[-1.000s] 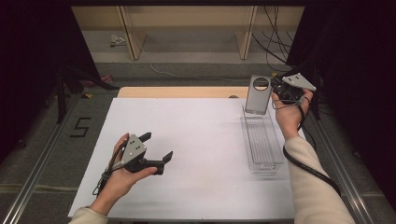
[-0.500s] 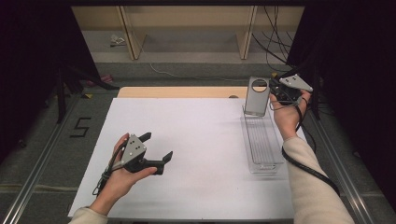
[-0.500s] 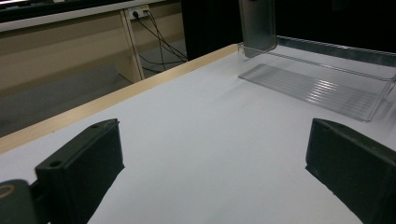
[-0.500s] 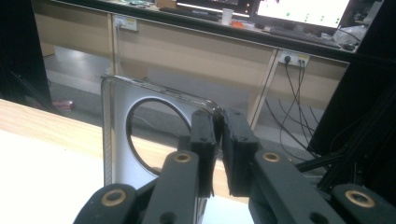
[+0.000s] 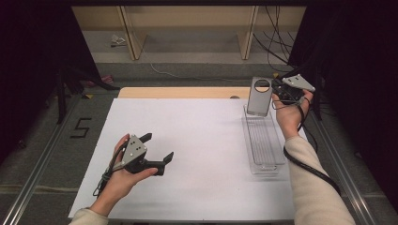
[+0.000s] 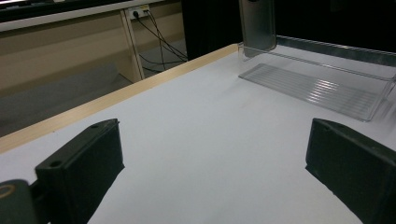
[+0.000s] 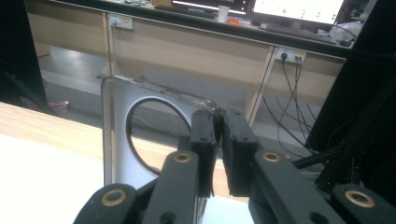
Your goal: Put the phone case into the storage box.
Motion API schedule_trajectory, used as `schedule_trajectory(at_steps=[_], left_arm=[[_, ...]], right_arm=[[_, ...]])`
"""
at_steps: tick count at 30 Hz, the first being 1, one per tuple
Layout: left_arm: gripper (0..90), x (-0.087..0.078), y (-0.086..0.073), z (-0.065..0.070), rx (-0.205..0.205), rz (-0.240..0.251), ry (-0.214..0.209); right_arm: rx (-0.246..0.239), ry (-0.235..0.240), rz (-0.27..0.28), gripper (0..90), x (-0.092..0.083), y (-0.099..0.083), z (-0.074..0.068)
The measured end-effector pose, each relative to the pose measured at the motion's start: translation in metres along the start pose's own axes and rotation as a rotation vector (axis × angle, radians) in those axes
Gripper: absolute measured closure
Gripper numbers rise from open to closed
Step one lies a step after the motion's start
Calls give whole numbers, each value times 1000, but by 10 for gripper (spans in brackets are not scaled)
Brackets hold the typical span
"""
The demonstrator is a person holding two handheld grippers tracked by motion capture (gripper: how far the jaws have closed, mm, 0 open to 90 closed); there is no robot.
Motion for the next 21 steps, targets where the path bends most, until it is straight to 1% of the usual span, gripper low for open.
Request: schedule_trajectory(at_steps=[21], left_arm=[[35, 0, 0, 0, -2, 0, 2]], right_arm=[[-4, -8, -19, 841, 8, -6, 1]])
Point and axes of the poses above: each handheld gripper's, and its own axes: x roughly forward along the jaws, y roughly out of its top, z roughly to its right, the point moved 5 cm from there along x, roughly forward along the jaws, and after that the axes turned 8 degrees about -z, right-handed, at the moved point
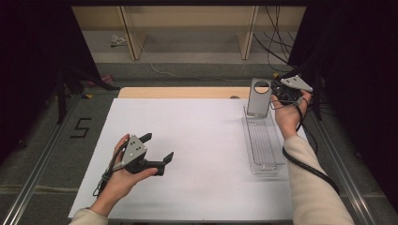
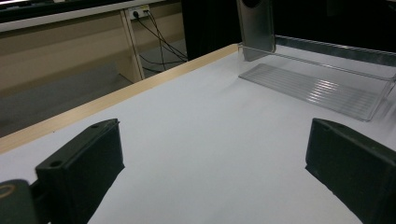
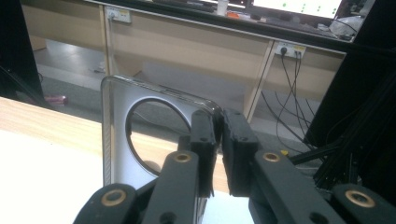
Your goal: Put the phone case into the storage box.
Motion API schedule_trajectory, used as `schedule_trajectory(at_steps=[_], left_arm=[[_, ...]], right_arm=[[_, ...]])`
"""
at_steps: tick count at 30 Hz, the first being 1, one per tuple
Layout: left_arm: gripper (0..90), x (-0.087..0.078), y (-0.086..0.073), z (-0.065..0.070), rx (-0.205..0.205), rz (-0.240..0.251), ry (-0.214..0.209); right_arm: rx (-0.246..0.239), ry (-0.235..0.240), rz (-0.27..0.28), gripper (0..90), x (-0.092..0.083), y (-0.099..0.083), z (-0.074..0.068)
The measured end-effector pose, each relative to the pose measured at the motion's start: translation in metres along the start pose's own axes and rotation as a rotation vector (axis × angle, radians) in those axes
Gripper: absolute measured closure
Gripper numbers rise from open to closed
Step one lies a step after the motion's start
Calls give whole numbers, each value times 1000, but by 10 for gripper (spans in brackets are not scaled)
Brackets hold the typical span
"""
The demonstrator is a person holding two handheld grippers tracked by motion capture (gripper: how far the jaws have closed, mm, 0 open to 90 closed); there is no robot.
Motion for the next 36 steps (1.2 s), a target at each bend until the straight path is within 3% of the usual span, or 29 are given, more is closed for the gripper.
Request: schedule_trajectory(at_steps=[36], left_arm=[[36, 0, -1, 0, 0, -1, 0]], right_arm=[[2, 14, -28, 840, 6, -8, -4]])
Point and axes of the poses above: each handheld gripper's, and its own axes: x roughly forward along the jaws, y roughly out of its top, z roughly to its right, the point moved 5 cm from there along x, roughly forward along the jaws, and after that the axes turned 8 degrees about -z, right-handed, at the moved point
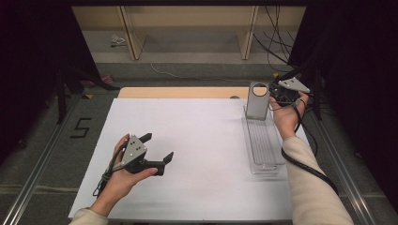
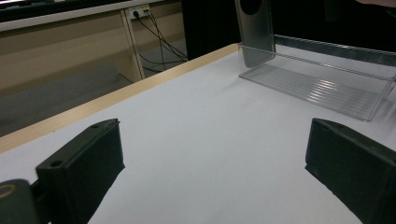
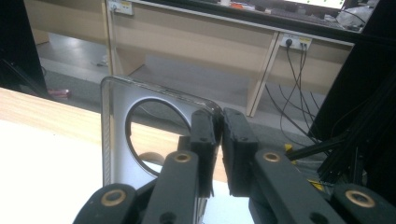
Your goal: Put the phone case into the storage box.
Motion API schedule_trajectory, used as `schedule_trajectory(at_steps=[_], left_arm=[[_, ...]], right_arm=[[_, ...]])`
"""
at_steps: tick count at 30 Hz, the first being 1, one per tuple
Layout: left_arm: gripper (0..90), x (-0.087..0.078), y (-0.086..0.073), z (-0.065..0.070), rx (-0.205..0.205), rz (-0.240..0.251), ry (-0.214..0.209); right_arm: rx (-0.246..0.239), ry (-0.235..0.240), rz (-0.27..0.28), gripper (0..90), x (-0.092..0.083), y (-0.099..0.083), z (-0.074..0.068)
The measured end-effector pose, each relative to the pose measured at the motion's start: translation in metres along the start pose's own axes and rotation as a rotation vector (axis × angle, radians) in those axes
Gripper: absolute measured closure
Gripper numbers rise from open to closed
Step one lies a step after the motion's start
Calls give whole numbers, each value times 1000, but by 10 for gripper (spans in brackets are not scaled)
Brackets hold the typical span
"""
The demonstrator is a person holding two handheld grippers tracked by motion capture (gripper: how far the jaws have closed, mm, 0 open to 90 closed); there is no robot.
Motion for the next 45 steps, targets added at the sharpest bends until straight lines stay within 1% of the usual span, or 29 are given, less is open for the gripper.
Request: schedule_trajectory(at_steps=[30, 40, 45], left_arm=[[37, 0, 0, 0, 1, 1, 0], [37, 0, 0, 0, 0, 2, 1], [37, 0, 0, 0, 0, 1, 1]], right_arm=[[-1, 4, -26, 839, 5, -7, 0], [4, 7, -38, 838, 8, -11, 0], [11, 12, -36, 837, 8, -11, 0]])
Point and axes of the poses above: each handheld gripper's, and its own axes: x roughly forward along the jaws, y roughly out of its top, z roughly to its right, the point moved 5 cm from there along x, roughly forward along the jaws, and after that the axes turned 8 degrees about -z, right-handed, at the moved point
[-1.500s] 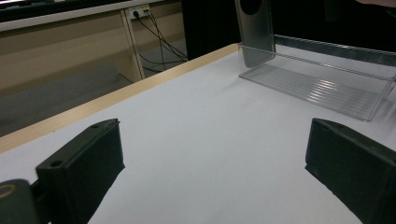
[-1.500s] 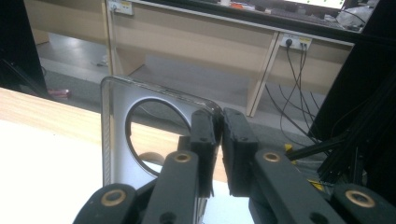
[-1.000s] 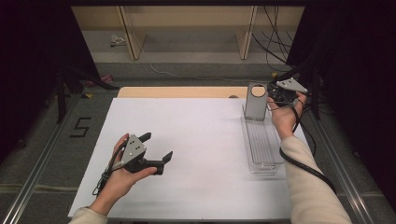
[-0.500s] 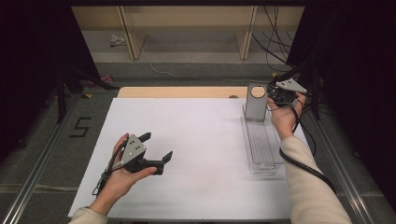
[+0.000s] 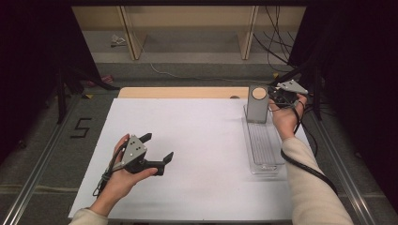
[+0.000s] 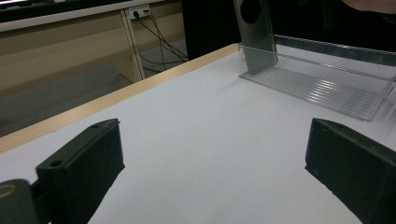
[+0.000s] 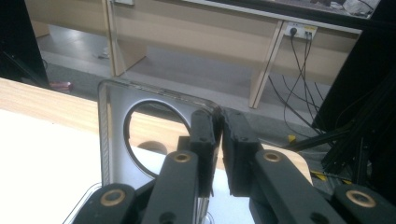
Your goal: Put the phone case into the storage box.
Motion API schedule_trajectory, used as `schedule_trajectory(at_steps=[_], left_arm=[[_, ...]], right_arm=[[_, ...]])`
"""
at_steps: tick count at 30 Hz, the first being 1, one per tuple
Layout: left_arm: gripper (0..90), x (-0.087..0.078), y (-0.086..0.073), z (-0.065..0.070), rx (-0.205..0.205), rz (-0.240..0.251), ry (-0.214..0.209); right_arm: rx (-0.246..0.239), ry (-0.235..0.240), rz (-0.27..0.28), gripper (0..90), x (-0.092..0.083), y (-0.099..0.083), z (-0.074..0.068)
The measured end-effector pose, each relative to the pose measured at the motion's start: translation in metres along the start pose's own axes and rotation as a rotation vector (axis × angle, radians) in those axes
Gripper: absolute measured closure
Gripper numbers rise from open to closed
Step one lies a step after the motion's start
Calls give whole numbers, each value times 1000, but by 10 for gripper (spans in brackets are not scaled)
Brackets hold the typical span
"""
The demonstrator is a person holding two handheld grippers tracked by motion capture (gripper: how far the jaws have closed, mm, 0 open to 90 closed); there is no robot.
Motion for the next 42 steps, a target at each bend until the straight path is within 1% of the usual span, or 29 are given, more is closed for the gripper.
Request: schedule_trajectory(at_steps=[6, 9, 19, 22, 24, 26, 28, 33, 36, 39, 42], left_arm=[[37, 0, 0, 0, 1, 0, -1], [37, 0, 0, 0, -1, 2, 0], [37, 0, 0, 0, -1, 0, 0], [37, 0, 0, 0, 1, -1, 0], [37, 0, 0, 0, -3, 1, -1], [39, -1, 1, 0, -11, 5, -4], [40, -1, 1, 0, -8, 5, -2], [40, -1, 0, -1, -7, 2, -1], [40, -2, 1, -1, -6, 5, 0], [40, -2, 1, -1, -6, 5, 0], [41, -2, 1, -1, -6, 3, -1]], right_arm=[[10, 0, 3, 829, 1, -1, 2], [14, -4, 4, 807, 1, -2, 3], [45, 6, -4, 683, 4, -4, 8], [60, 9, -5, 631, 4, -3, 9], [72, 16, -6, 579, 3, -3, 9], [89, 14, -11, 510, 1, -3, 10], [103, 29, -7, 443, 0, -3, 11], [108, 50, -22, 339, -3, -6, 10], [118, 45, -31, 299, -7, -8, 13], [132, 43, -25, 266, -12, -9, 17], [128, 50, -25, 252, -15, -10, 18]])
Point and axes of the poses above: each handheld gripper's, and its own axes: x roughly forward along the jaws, y roughly out of its top, z roughly to its right, the point moved 5 cm from there along x, roughly forward along the jaws, and after that the axes turned 8 degrees about -z, right-handed, at the moved point
